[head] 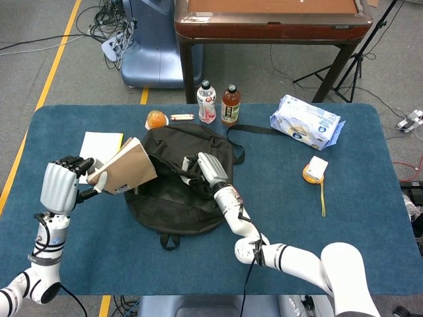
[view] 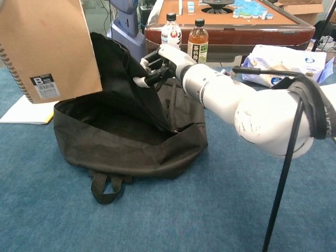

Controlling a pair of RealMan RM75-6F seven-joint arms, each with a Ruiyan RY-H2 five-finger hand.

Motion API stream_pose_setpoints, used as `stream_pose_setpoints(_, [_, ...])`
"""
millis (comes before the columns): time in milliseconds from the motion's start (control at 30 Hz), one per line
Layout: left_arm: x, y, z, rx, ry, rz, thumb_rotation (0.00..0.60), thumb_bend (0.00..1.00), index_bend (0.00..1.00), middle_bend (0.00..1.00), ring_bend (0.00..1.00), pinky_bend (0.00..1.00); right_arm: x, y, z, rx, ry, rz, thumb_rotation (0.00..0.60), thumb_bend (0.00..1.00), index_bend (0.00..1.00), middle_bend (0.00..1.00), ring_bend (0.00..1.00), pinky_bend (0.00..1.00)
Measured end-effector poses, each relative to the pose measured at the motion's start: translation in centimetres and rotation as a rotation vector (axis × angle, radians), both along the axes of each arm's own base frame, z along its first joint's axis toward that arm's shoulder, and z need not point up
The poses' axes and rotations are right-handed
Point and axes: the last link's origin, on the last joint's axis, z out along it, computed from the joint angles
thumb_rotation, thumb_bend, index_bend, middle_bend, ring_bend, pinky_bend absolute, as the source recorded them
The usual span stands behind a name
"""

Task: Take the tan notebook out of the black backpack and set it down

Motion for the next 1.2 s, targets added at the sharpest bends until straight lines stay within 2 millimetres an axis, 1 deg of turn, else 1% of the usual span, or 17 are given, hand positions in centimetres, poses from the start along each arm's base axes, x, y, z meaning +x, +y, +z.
stream_pose_setpoints(300, [0.7, 0.9, 3.4, 0.086, -0.037, 0.002, 0.600, 0.44, 0.75, 0.78, 0.70, 0.73, -0.7, 1.2, -1.0, 0.036, 0.053, 0.040, 0.600, 0.48, 0.86, 0.54, 0.44, 0.52])
stream_pose_setpoints(433, [0.5, 1.3, 3.8, 0.078, -0.023, 0.023, 0.600, 0.44, 0.75, 0.78, 0.69, 0.73, -0.7, 1.4, -1.1, 0.046, 0.061, 0.058, 0.600, 0.48, 0.86, 0.53, 0.44, 0.52])
stream_pose_setpoints(600, [0.2, 2.3, 4.4, 0.073, 0.016, 0.049, 0.600, 0.44, 0.75, 0.78, 0.70, 0.73, -0.7, 1.7, -1.1, 0.056, 0.081, 0.081, 0.600, 0.48, 0.86, 0.52, 0.44, 0.52])
stream_pose_setpoints(767, [0.1, 3.3, 5.9, 0.097, 0.014, 0.062, 0.600, 0.44, 0.75, 0.78, 0.70, 0.73, -1.0, 1.5, -1.0, 0.045, 0.090, 0.068, 0.600, 0.48, 0.86, 0.52, 0.44, 0.52])
stream_pose_setpoints(900, [0.2, 3.6, 7.1, 0.112, 0.011, 0.067, 0.600, 0.44, 0.75, 0.78, 0.69, 0.73, -1.4, 1.3, -1.2, 0.046, 0.098, 0.055, 0.600, 0.48, 0.86, 0.52, 0.44, 0.52])
stream_pose_setpoints(1000, [0.2, 3.6, 7.6, 0.117, 0.017, 0.069, 0.600, 0.44, 0.75, 0.78, 0.69, 0.73, -1.3, 1.6, -1.4, 0.062, 0.108, 0.066, 0.600, 0.47, 0.85, 0.49, 0.41, 0.52])
stream_pose_setpoints(1067, [0.2, 3.6, 7.7, 0.113, 0.023, 0.072, 0.600, 0.44, 0.75, 0.78, 0.69, 0.73, -1.2, 1.9, -1.6, 0.087, 0.120, 0.089, 0.600, 0.44, 0.79, 0.44, 0.37, 0.49])
stream_pose_setpoints(1133, [0.2, 3.6, 7.6, 0.109, 0.029, 0.074, 0.600, 0.44, 0.75, 0.78, 0.69, 0.73, -1.0, 2.3, -1.8, 0.116, 0.136, 0.119, 0.600, 0.35, 0.61, 0.35, 0.28, 0.38])
stream_pose_setpoints(1167, [0.2, 3.6, 7.5, 0.104, 0.032, 0.076, 0.600, 0.44, 0.74, 0.78, 0.69, 0.73, -0.9, 2.6, -1.8, 0.139, 0.147, 0.142, 0.600, 0.32, 0.53, 0.32, 0.25, 0.34])
stream_pose_setpoints(1200, [0.2, 3.6, 7.4, 0.101, 0.034, 0.077, 0.600, 0.44, 0.74, 0.78, 0.69, 0.73, -0.8, 2.9, -1.8, 0.155, 0.156, 0.162, 0.600, 0.28, 0.38, 0.26, 0.19, 0.28])
